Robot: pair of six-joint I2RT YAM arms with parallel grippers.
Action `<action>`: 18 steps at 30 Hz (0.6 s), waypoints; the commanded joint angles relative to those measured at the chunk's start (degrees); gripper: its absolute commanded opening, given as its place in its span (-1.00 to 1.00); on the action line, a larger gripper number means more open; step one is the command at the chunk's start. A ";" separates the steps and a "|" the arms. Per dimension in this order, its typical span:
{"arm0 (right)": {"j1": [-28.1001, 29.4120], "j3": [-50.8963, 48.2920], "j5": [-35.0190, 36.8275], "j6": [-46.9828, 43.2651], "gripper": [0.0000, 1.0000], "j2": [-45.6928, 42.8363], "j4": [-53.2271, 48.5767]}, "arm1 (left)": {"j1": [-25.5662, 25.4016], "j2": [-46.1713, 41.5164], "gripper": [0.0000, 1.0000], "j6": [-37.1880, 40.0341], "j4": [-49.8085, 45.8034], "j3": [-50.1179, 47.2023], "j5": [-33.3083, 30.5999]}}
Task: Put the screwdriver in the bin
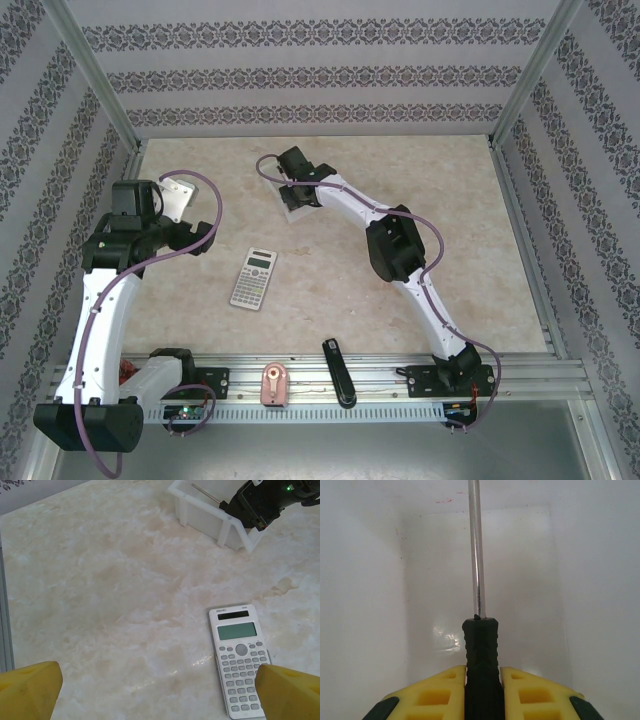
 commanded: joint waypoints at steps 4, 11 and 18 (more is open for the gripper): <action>-0.76 1.63 -1.12 0.06 -0.61 0.80 -0.11 | -0.55 -1.72 0.99 -2.00 -0.69 1.77 -0.72; -0.90 1.95 -0.77 0.13 -0.54 0.63 -1.27 | -0.55 -1.27 0.99 -2.97 -1.71 4.67 -0.22; -1.21 0.97 -1.10 0.46 -0.43 -1.74 -0.90 | -0.55 -5.08 0.99 -5.54 0.28 3.14 3.37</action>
